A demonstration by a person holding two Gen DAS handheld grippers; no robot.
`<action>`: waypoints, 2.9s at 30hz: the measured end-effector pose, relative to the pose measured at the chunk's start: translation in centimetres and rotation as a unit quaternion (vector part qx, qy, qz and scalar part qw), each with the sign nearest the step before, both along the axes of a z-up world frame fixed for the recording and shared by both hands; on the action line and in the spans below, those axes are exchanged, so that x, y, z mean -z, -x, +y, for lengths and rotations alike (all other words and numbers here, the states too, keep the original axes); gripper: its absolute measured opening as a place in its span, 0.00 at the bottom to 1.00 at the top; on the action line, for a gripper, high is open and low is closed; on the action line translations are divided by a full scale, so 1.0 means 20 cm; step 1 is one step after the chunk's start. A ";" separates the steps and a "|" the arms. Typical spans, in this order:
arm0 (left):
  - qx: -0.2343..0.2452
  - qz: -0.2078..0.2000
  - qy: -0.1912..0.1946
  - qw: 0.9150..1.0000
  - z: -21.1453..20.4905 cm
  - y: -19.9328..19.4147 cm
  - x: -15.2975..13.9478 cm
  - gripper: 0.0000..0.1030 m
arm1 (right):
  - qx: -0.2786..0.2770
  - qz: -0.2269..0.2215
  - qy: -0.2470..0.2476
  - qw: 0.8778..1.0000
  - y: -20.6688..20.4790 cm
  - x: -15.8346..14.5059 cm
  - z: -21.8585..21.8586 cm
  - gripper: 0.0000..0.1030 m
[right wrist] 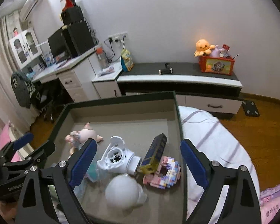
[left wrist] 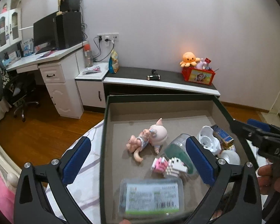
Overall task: Organize rigid objects
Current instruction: 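Withdraw both tools from the pink box, then grasp the white charger with the left tool while the right tool grasps the rose-gold cup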
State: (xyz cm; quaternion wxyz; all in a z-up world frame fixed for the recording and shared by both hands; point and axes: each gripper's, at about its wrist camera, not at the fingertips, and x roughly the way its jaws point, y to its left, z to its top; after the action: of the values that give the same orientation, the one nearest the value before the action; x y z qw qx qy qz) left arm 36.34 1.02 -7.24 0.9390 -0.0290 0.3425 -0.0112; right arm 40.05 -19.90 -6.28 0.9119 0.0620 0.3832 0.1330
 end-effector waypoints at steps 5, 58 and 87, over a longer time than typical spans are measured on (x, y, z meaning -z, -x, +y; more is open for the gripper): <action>-0.004 -0.019 0.005 1.000 0.02 0.18 -0.08 1.00 | 0.006 -0.030 -0.012 0.999 0.20 -0.12 -0.03 0.90; -0.010 -0.060 0.027 0.998 0.03 1.27 -0.16 1.00 | 0.039 -0.110 0.029 0.993 1.28 -0.22 -0.04 0.90; 0.107 0.116 -0.010 0.987 -0.45 0.57 0.45 0.77 | 0.045 0.009 0.024 0.999 0.91 0.17 -0.15 0.90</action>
State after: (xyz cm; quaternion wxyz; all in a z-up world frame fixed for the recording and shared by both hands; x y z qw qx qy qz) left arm 24.90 -8.05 -16.26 0.8863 0.0159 0.4506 -0.1053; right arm 21.94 -22.90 -9.75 0.9147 0.0587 0.3915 0.0817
